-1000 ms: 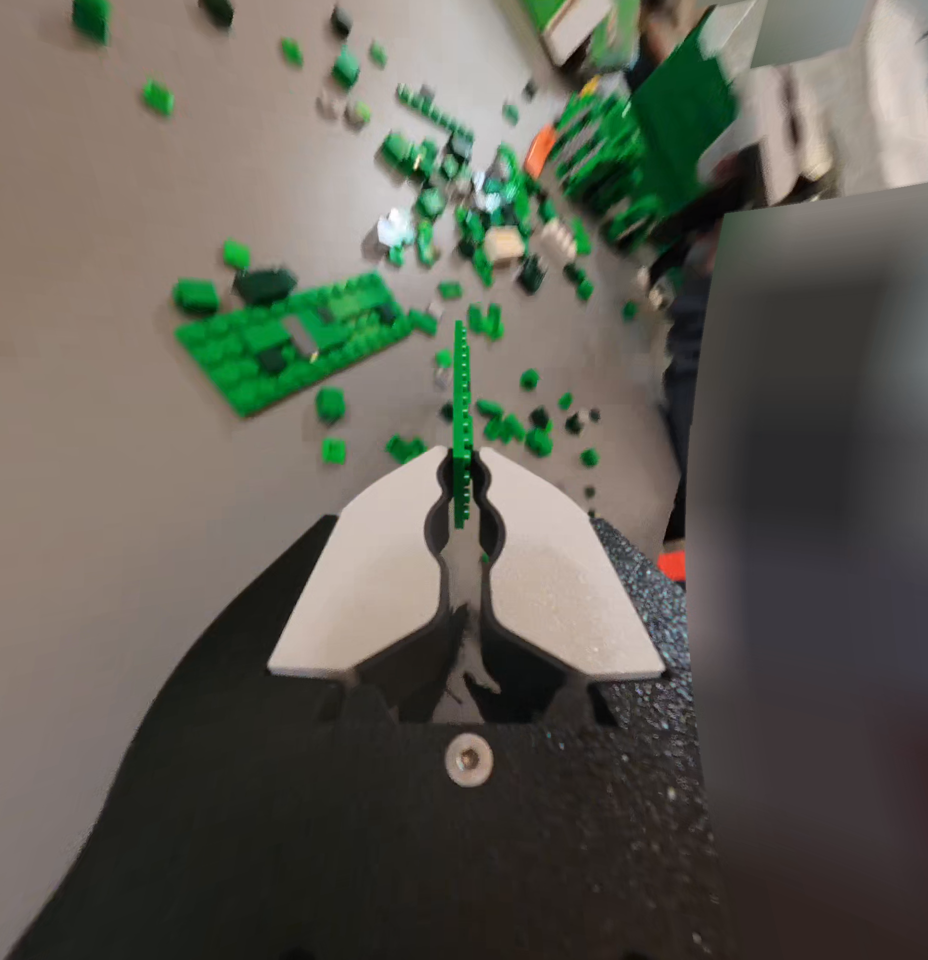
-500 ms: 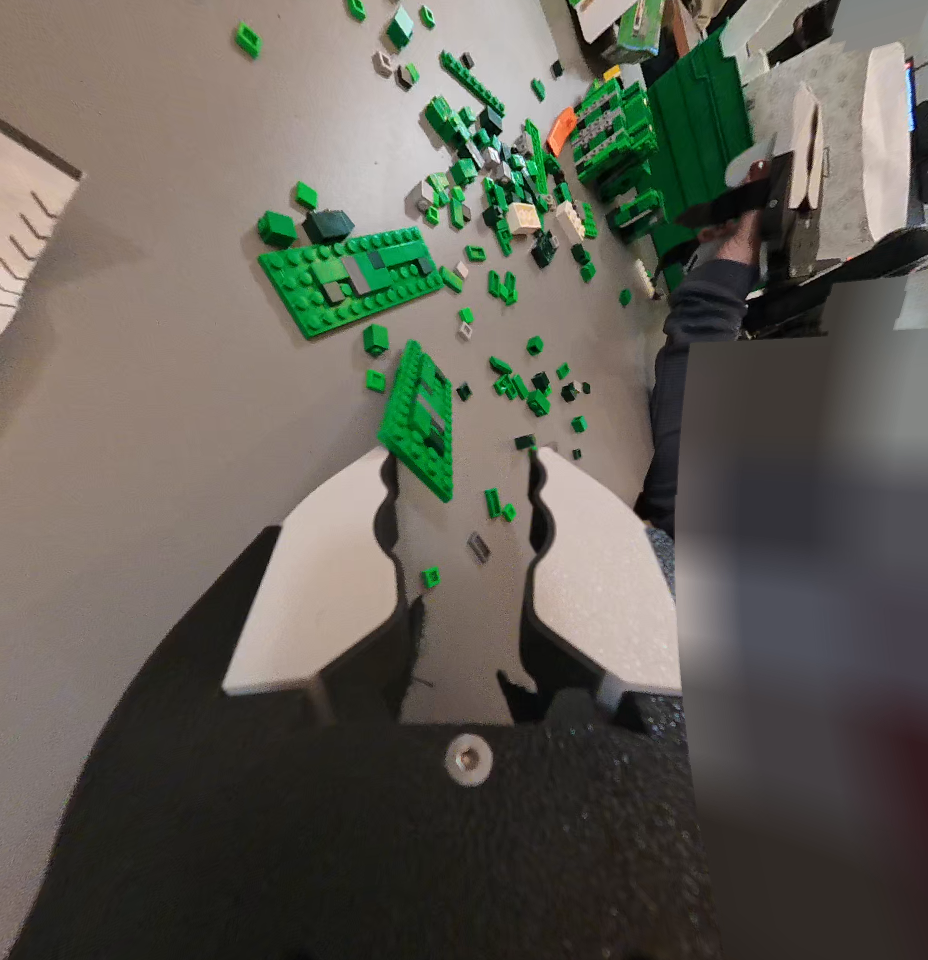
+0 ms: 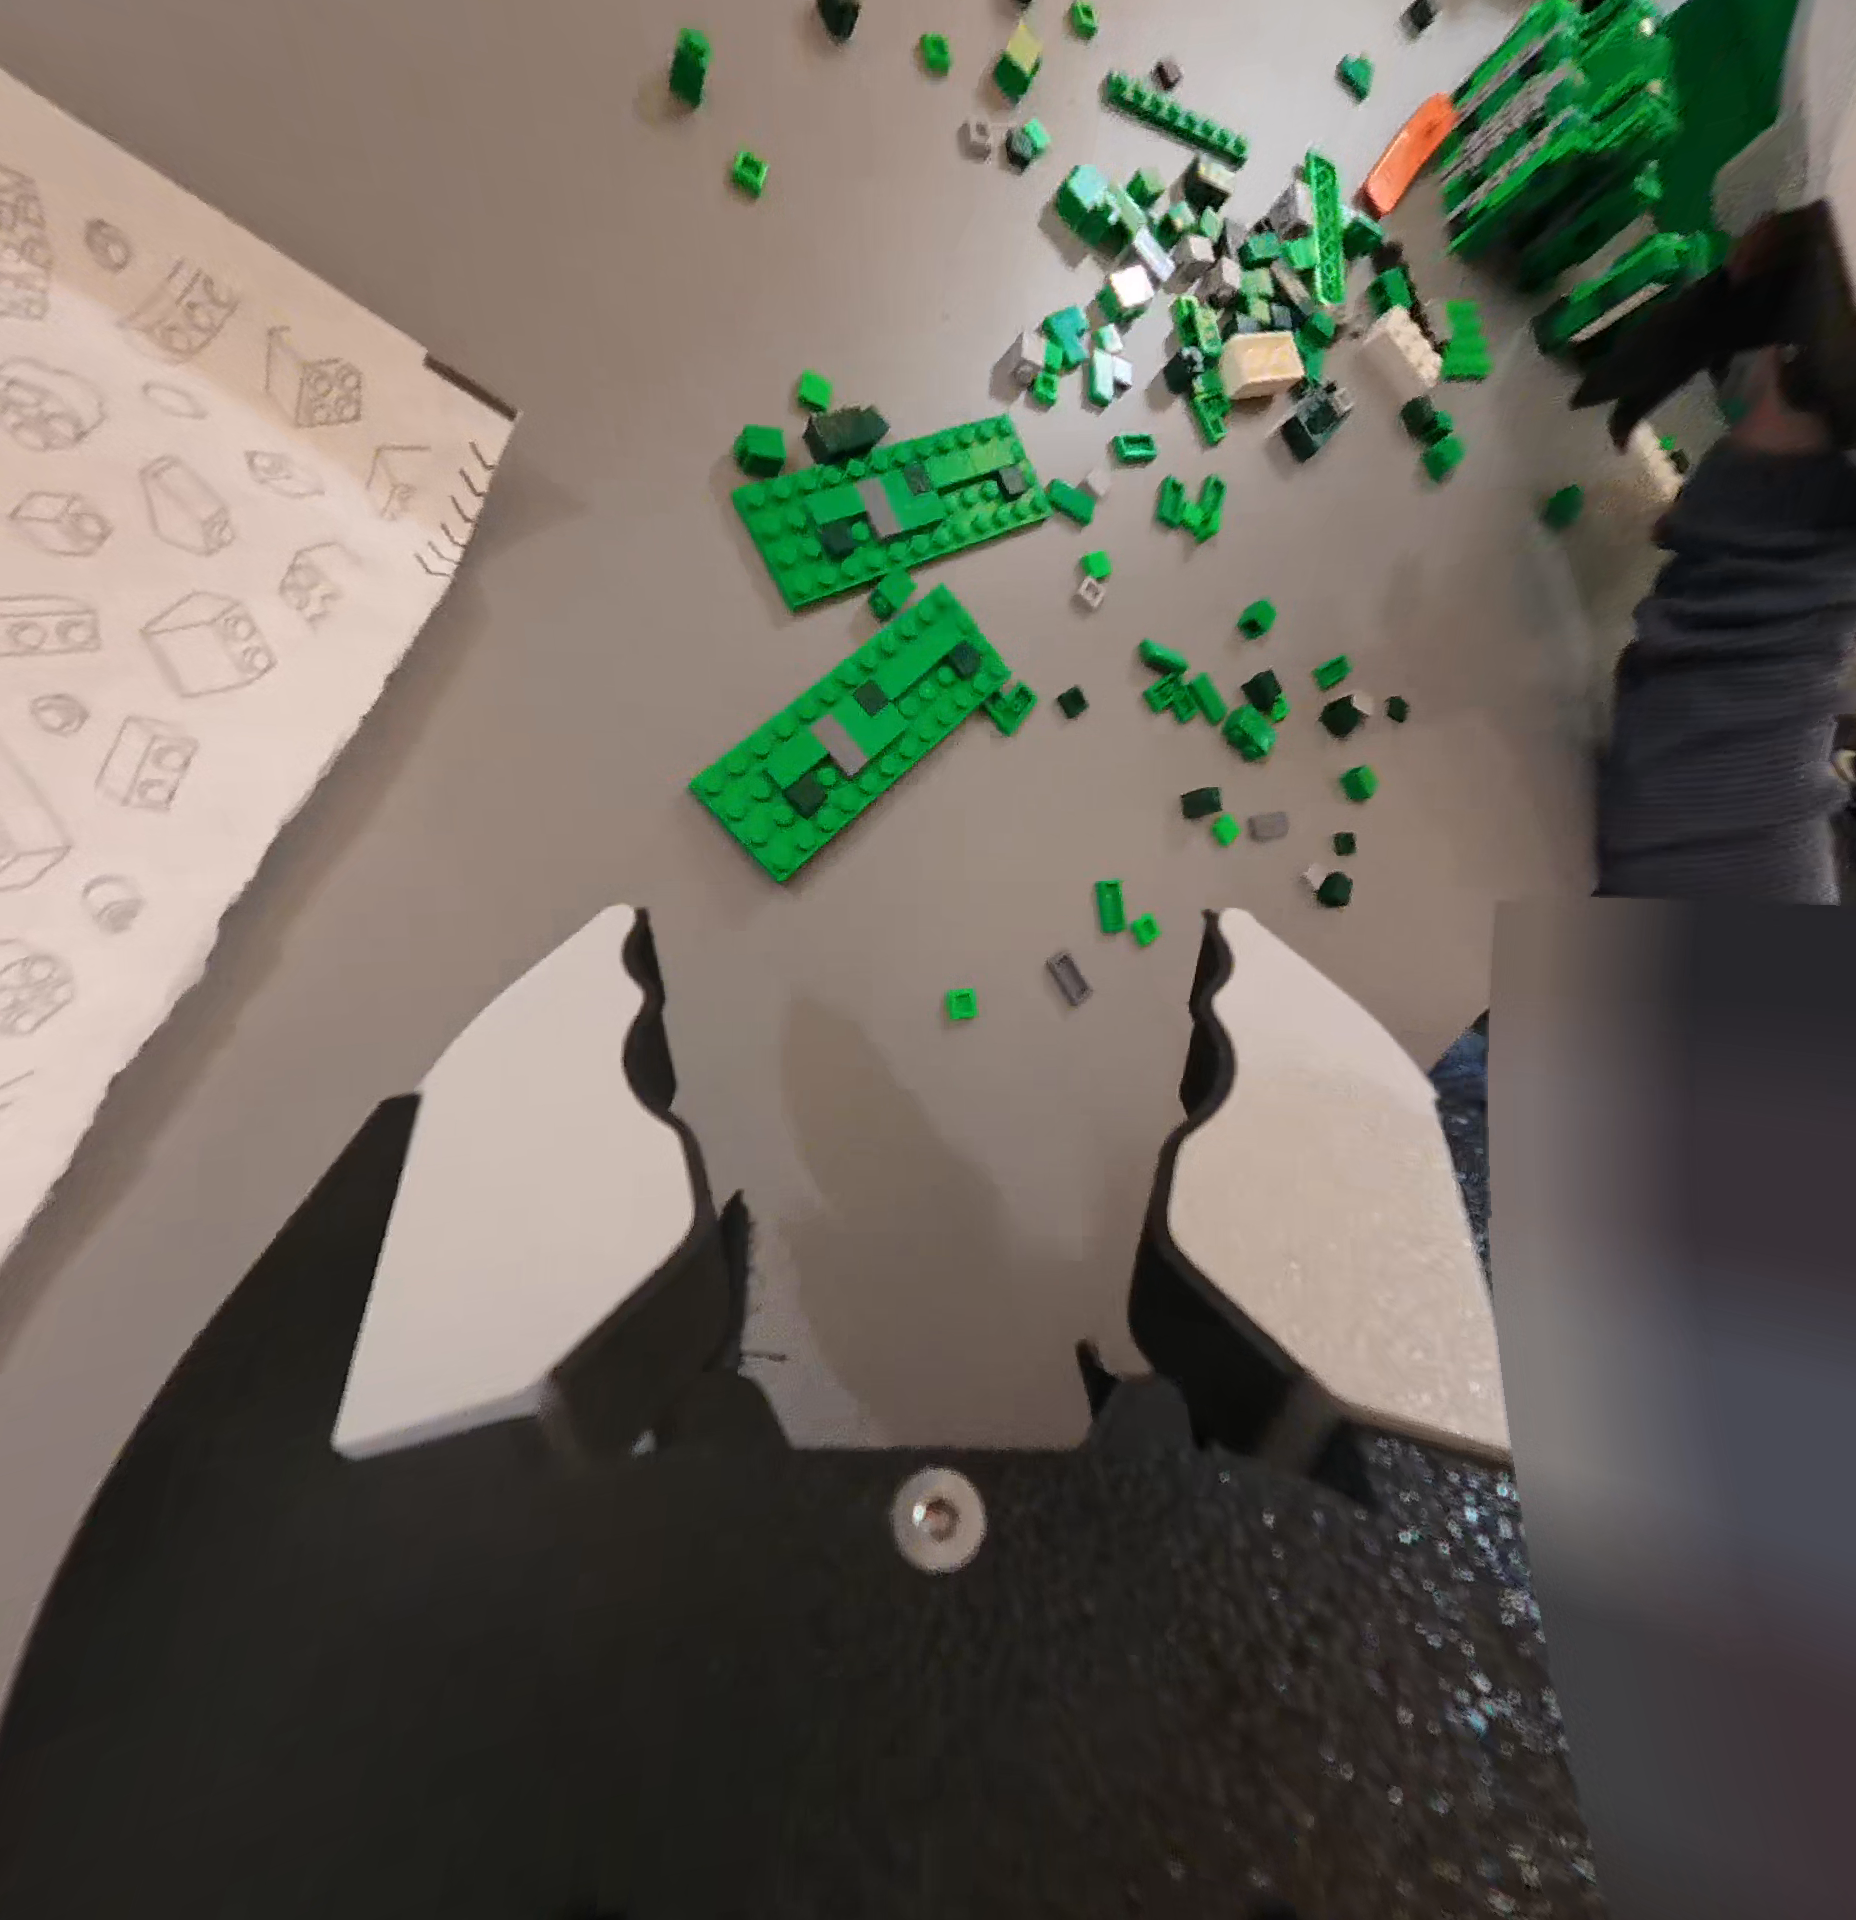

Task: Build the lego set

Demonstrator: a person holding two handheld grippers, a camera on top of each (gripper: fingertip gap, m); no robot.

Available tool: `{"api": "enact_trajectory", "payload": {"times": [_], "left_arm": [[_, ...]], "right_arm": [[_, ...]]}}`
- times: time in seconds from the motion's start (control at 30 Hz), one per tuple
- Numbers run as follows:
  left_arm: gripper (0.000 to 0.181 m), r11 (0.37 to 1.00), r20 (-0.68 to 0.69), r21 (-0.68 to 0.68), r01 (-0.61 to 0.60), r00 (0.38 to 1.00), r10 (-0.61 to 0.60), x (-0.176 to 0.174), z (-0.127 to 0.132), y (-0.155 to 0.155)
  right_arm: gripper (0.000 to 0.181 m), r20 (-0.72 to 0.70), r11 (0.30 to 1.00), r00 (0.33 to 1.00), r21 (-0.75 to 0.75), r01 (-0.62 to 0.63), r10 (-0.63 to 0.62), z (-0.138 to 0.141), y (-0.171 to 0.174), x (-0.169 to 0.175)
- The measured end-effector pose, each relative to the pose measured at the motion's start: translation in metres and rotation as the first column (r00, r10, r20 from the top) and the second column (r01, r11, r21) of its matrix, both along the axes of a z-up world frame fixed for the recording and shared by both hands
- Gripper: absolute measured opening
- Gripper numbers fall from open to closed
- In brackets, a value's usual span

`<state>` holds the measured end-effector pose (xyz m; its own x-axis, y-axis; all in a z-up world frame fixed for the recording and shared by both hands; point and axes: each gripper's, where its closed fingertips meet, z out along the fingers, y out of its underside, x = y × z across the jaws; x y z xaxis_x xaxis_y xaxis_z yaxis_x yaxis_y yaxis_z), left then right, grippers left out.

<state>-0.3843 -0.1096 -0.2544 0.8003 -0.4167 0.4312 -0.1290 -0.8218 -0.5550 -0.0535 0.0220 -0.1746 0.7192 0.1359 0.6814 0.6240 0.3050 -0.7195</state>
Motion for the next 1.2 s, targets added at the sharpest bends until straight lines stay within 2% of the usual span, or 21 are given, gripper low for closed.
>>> {"api": "enact_trajectory", "payload": {"times": [0.07,0.17,0.23,0.33,0.4,0.53,0.6,0.77,0.83,0.97,1.2], "left_arm": [[0.096,0.998,-0.024,0.051,-0.027,0.999,0.029,0.001,0.007,0.006],[0.101,0.976,-0.129,0.206,-0.067,0.987,0.095,0.004,0.019,0.028],[0.114,0.940,-0.220,0.334,-0.064,0.965,0.145,0.008,0.026,0.044],[0.134,0.863,-0.345,0.506,0.005,0.918,0.197,0.021,0.035,0.063],[0.147,0.807,-0.432,0.587,0.072,0.870,0.237,0.028,0.037,0.072],[0.147,0.657,-0.578,0.722,0.218,0.713,0.398,0.034,0.048,0.085],[0.147,0.607,-0.625,0.732,0.310,0.661,0.416,0.045,0.049,0.086],[0.147,0.709,-0.732,0.618,0.340,0.577,0.362,0.052,0.022,0.084],[0.147,0.718,-0.752,0.603,0.348,0.547,0.366,0.050,0.019,0.087],[0.147,0.731,-0.781,0.580,0.360,0.500,0.374,0.046,0.014,0.089],[0.147,0.723,-0.794,0.577,0.379,0.468,0.388,0.048,0.013,0.089]], "right_arm": [[0.050,0.004,0.998,0.999,-0.047,-0.036,0.036,0.002,-0.009,-0.020],[0.050,-0.083,0.989,0.990,-0.081,-0.125,0.118,0.015,-0.031,-0.053],[0.051,-0.168,0.968,0.965,-0.112,-0.223,0.203,0.022,-0.048,-0.078],[0.059,-0.260,0.918,0.911,-0.152,-0.365,0.319,0.028,-0.074,-0.114],[0.084,-0.288,0.875,0.868,-0.154,-0.458,0.404,0.034,-0.091,-0.138],[0.124,-0.323,0.817,0.810,-0.156,-0.555,0.489,0.047,-0.119,-0.177],[0.136,-0.337,0.793,0.789,-0.164,-0.586,0.513,0.053,-0.132,-0.195],[0.144,-0.319,0.772,0.776,-0.172,-0.612,0.544,0.061,-0.161,-0.220],[0.144,-0.303,0.783,0.791,-0.178,-0.596,0.532,0.063,-0.166,-0.223],[0.144,-0.194,0.848,0.873,-0.219,-0.482,0.447,0.054,-0.158,-0.224],[0.144,-0.151,0.858,0.906,-0.291,-0.423,0.396,0.037,-0.150,-0.223]]}}
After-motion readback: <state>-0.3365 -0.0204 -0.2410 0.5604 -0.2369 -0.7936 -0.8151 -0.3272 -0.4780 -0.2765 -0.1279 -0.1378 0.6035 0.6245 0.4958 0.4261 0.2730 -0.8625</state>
